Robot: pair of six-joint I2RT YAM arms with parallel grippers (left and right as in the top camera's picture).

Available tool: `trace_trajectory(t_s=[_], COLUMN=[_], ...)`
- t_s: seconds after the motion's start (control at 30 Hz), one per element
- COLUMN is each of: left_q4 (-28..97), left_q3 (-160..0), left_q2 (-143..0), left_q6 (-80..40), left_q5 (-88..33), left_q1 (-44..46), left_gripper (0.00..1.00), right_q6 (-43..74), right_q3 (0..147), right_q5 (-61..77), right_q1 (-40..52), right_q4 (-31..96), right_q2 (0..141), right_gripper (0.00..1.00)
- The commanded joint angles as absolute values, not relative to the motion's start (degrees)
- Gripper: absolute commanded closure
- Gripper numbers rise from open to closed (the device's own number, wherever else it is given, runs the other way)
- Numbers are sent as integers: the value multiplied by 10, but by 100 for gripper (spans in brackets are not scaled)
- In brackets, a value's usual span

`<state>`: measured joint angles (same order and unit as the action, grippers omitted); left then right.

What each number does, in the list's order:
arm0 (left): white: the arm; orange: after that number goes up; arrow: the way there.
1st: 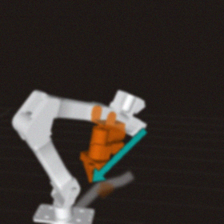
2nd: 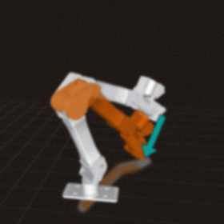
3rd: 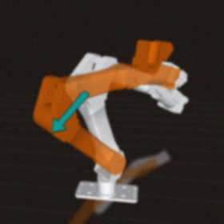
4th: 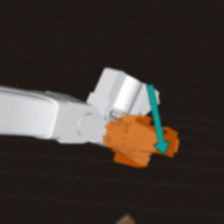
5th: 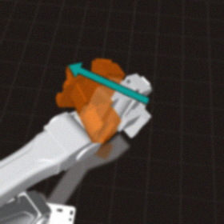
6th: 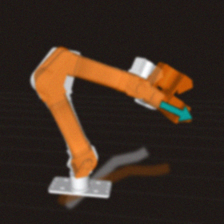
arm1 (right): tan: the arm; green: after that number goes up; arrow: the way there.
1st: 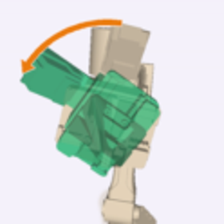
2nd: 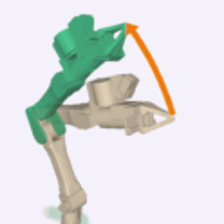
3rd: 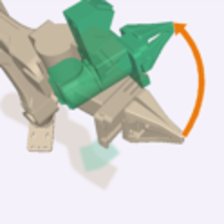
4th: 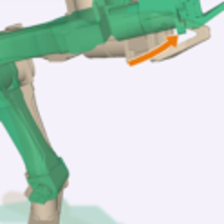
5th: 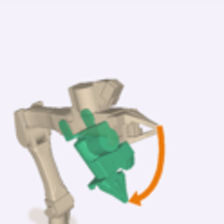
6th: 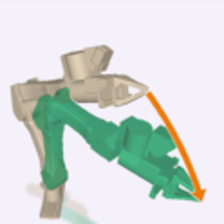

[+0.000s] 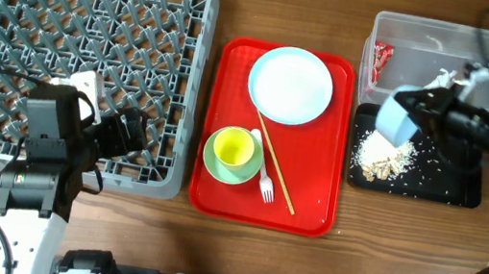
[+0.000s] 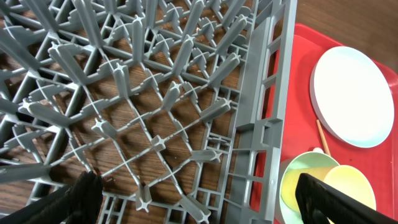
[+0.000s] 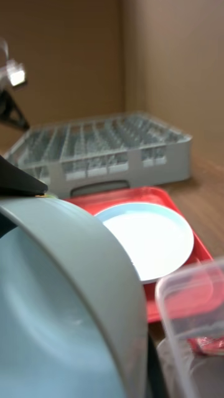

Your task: Sort waste into correct bins and load items into the dishwasher rack

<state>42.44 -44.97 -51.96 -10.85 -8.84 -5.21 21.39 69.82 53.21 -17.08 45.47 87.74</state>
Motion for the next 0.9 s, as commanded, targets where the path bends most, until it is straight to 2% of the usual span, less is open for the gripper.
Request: trace_trajectory(t_s=[0.0, 0.2, 0.33, 0.8, 0.87], left_q4=[423, 423, 423, 423, 423], left_q3=[-460, -460, -460, -460, -460], left_q2=[-521, -521, -521, -521, -521], left_q6=[-112, -112, -112, -112, -112], left_q5=[-95, -95, -95, -95, -95], left_q1=[-50, -50, -50, -50, -50], left_gripper=[0, 0, 0, 0, 0], right_q6=[160, 123, 80, 75, 75], right_q3=[795, 851, 851, 851, 851], right_q5=[366, 126, 48, 105, 105], right_q1=[-81, 78, 156, 253, 257], right_q4=[486, 483, 463, 388, 376], right_q2=[847, 849, 870, 1097, 1120], right_gripper=[96, 96, 96, 96, 92])
